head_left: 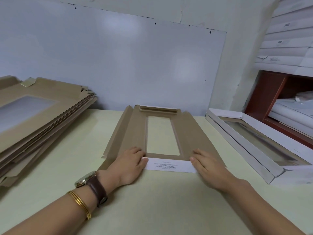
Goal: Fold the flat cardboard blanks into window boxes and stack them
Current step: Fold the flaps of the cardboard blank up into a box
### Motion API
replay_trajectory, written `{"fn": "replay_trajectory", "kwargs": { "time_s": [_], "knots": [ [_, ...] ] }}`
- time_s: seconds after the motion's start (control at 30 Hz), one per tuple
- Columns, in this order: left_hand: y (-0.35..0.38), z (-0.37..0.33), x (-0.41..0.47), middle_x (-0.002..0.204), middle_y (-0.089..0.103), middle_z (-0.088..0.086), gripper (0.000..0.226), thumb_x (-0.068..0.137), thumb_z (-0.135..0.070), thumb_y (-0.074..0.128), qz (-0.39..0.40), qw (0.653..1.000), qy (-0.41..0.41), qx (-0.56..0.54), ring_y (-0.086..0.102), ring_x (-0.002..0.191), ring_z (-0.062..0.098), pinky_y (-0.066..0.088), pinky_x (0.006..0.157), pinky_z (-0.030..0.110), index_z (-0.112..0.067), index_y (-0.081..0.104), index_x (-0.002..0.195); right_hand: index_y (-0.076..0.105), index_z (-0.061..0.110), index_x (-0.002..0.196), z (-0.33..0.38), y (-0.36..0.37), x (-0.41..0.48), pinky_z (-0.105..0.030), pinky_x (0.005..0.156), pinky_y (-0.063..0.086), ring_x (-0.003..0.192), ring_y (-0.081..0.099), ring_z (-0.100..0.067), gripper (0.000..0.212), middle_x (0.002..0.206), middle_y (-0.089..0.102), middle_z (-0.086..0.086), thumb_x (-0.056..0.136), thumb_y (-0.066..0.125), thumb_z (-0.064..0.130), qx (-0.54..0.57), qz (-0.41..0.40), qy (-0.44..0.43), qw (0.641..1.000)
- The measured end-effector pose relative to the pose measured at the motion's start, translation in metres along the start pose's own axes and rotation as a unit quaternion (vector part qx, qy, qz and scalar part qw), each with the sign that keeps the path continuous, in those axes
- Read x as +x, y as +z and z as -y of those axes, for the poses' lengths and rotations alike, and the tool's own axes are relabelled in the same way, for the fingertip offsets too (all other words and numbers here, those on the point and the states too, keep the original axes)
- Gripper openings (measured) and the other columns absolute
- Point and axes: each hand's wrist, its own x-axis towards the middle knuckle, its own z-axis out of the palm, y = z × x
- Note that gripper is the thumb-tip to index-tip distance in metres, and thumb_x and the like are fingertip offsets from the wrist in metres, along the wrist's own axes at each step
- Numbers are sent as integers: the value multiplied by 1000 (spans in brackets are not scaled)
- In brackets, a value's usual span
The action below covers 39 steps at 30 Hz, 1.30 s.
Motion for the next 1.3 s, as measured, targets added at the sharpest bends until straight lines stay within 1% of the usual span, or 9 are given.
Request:
{"fn": "replay_trajectory", "kwargs": {
  "time_s": [0.17,0.3,0.43,0.53,0.67,0.87,1.03,1.17,1.3],
  "knots": [
    [-8,-7,-12,122,57,-4,48,103,-43,24,30,998,-19,-59,50,114,15,38,100,32,-16,63,111,59,8,74,7,-6,-14,-17,81,31,106,45,-7,51,100,56,11,104,29,37,19,-31,7,999],
    [-12,-10,-17,119,60,0,47,102,-40,30,36,998,-26,-51,54,111,18,41,97,33,-11,67,103,39,6,64,11,-9,-19,-24,66,31,76,42,-9,42,67,40,3,101,40,26,8,-24,-26,999],
    [-17,-11,-19,101,57,-9,14,89,-33,57,33,996,-17,-77,54,93,11,43,79,24,-25,62,99,57,17,74,13,-11,-21,-22,63,35,74,46,-6,15,75,54,6,88,56,22,20,-16,-10,1000],
    [-18,-13,-22,90,53,-13,14,81,-26,64,17,997,-7,-77,51,84,9,39,68,19,-27,54,91,59,19,80,14,-13,-25,-25,60,38,67,48,-9,2,78,62,0,81,60,20,63,-17,6,998],
    [-19,-17,-29,88,59,-11,15,79,-22,65,-12,995,15,-101,55,85,11,47,74,25,-26,52,85,56,22,76,14,-14,-30,-25,59,41,63,51,-7,9,73,61,4,81,64,21,117,-29,12,993],
    [-20,-23,-39,64,55,-10,26,93,-34,58,-85,988,28,-125,46,61,5,39,60,21,-20,53,72,41,10,65,15,-12,-38,-24,52,25,52,33,-7,41,55,35,10,96,52,33,118,-103,7,988],
    [-15,-24,-46,65,61,-12,17,92,-26,60,-58,991,10,-118,52,60,0,38,57,13,-28,53,76,58,20,73,19,-8,-46,-23,58,39,60,53,-9,19,64,63,6,92,61,21,80,-90,25,992],
    [-14,-21,-51,64,58,-14,26,85,-14,61,-60,993,4,-101,52,62,-3,37,56,10,-33,50,72,60,27,72,18,-9,-52,-17,58,38,64,56,-6,21,64,64,13,87,64,14,53,-86,40,994],
    [-12,-17,-55,68,54,-16,30,82,-20,64,-85,995,-14,-56,50,66,1,34,57,12,-35,40,69,59,28,72,17,-8,-53,-16,58,39,66,56,-4,21,64,63,18,82,70,14,53,-93,60,993]
  ]
}}
